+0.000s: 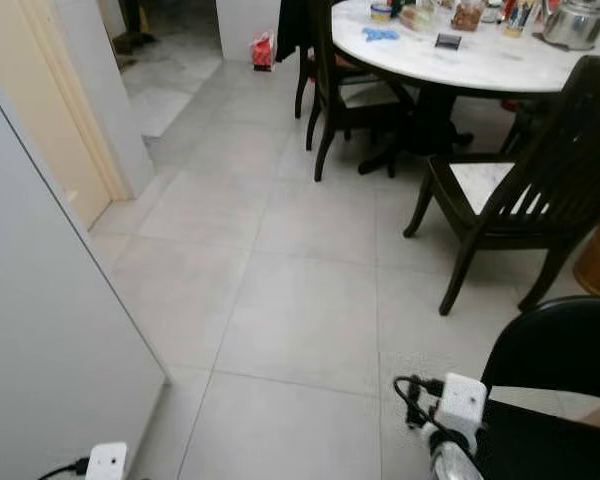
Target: Restocking fridge
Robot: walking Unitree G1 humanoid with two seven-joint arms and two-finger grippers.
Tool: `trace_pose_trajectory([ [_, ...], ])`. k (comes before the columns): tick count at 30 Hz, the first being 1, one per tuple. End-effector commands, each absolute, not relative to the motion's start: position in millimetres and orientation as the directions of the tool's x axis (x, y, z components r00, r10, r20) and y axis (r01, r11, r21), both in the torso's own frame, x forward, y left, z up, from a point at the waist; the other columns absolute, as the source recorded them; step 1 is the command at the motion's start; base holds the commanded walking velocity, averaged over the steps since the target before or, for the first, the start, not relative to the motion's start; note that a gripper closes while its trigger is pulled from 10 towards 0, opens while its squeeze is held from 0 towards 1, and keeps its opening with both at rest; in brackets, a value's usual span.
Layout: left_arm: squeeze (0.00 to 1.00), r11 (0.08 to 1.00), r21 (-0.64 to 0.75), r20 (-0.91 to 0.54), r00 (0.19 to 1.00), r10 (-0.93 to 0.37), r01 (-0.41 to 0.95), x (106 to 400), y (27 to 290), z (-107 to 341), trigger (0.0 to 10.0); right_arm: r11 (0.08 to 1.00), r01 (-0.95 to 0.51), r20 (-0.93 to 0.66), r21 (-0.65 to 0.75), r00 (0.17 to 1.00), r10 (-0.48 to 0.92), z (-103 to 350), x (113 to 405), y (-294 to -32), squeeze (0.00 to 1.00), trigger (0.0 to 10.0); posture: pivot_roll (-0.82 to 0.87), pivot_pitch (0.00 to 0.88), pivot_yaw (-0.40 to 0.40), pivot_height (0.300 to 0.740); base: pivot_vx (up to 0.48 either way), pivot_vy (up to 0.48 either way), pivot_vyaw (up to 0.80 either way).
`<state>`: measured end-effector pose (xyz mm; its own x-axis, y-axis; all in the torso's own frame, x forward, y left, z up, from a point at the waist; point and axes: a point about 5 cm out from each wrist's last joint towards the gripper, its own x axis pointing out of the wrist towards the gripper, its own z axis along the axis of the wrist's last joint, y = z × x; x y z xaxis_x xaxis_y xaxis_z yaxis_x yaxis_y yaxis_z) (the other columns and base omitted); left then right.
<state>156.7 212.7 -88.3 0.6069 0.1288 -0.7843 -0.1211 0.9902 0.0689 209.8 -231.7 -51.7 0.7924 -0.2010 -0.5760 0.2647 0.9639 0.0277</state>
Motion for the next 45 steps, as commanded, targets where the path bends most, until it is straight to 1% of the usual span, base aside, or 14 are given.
trace_pose_trajectory([
  [1,0.00,0.991,0.065,-0.777,0.618,0.121,-0.113,163.4,213.5,-85.4,10.0,0.976,0.217,-0.679,0.032,0.721,-0.138,-64.7,198.1,-225.1,0.00,10.0,-0.11,0.000,0.015,0.740,0.000,0.000,0.00],
  [2,0.00,0.991,0.064,-0.764,0.633,0.125,-0.117,169.3,215.2,-82.4,10.0,0.970,0.236,-0.753,0.053,0.647,-0.116,-72.5,191.1,-221.3,0.00,10.0,-0.09,0.000,0.013,0.740,0.000,0.000,0.00],
  [3,0.00,0.991,0.066,-0.760,0.638,0.125,-0.116,171.6,215.6,-81.3,10.0,0.962,0.265,-0.777,0.068,0.618,-0.115,-75.4,187.9,-219.8,0.00,10.0,-0.09,0.000,0.013,0.740,0.000,0.000,0.00],
  [6,0.00,0.993,0.071,-0.753,0.647,0.118,-0.099,177.0,215.1,-78.9,10.0,0.973,0.220,-0.815,0.068,0.574,-0.073,-82.1,178.8,-211.8,0.00,10.0,-0.09,0.000,0.021,0.740,0.000,0.000,0.00],
  [8,0.00,0.993,0.068,-0.749,0.652,0.114,-0.094,179.1,214.4,-78.0,10.0,0.982,0.179,-0.816,0.061,0.575,-0.054,-84.6,175.4,-205.2,0.00,10.0,-0.09,0.000,0.030,0.740,0.000,0.000,0.00],
  [12,0.00,0.995,0.061,-0.752,0.652,0.095,-0.074,180.1,209.9,-78.5,10.0,0.958,0.276,-0.832,0.084,0.548,-0.085,-89.3,168.2,-199.7,0.00,10.0,-0.09,0.000,0.041,0.740,0.000,0.000,0.00],
  [13,0.00,0.996,0.061,-0.753,0.652,0.093,-0.072,180.2,209.7,-78.5,10.0,0.958,0.276,-0.833,0.084,0.546,-0.084,-89.4,168.2,-199.7,0.00,10.0,-0.09,0.000,0.041,0.740,0.000,0.000,0.00],
  [14,0.00,0.997,0.063,-0.760,0.645,0.081,-0.051,179.6,207.8,-79.4,10.0,0.972,0.220,-0.840,0.081,0.541,-0.052,-90.6,166.0,-196.9,0.00,10.0,-0.11,0.000,0.042,0.740,0.000,0.000,0.00],
  [16,0.00,0.997,0.062,-0.763,0.641,0.082,-0.053,180.1,207.0,-79.6,10.0,0.978,0.190,-0.839,0.083,0.544,-0.034,-90.4,166.4,-196.2,0.00,10.0,-0.11,0.000,0.023,0.740,0.000,0.000,0.65],
  [22,0.00,0.994,0.057,-0.767,0.632,0.105,-0.096,178.2,207.1,-80.9,10.0,0.985,0.153,-0.842,0.074,0.539,-0.020,-90.7,166.6,-194.4,0.00,10.0,-0.10,0.000,0.007,0.740,0.000,0.000,0.80],
  [26,0.00,0.991,0.065,-0.785,0.606,0.125,-0.120,170.5,209.1,-84.5,10.0,0.973,0.207,-0.832,0.100,0.553,-0.032,-88.7,170.5,-196.4,0.00,10.0,-0.09,0.000,0.006,0.740,0.000,0.000,0.80],
  [34,0.00,0.990,0.059,-0.794,0.595,0.123,-0.125,166.9,208.4,-86.4,10.0,0.971,0.212,-0.839,0.110,0.544,-0.024,-89.2,170.2,-195.1,0.00,10.0,-0.09,0.000,0.003,0.740,0.000,0.000,0.80],
  [39,0.00,0.992,0.071,-0.809,0.577,0.116,-0.099,162.3,204.5,-89.4,10.0,0.963,0.246,-0.840,0.107,0.540,-0.044,-89.4,169.2,-197.5,0.00,10.0,-0.09,0.000,0.007,0.740,0.000,0.000,0.80],
  [45,0.00,0.994,0.079,-0.808,0.579,0.106,-0.073,163.0,202.4,-89.4,10.0,0.965,0.240,-0.840,0.106,0.541,-0.042,-88.9,171.5,-194.6,0.00,10.0,-0.08,0.000,0.003,0.740,0.000,0.000,0.80],
])
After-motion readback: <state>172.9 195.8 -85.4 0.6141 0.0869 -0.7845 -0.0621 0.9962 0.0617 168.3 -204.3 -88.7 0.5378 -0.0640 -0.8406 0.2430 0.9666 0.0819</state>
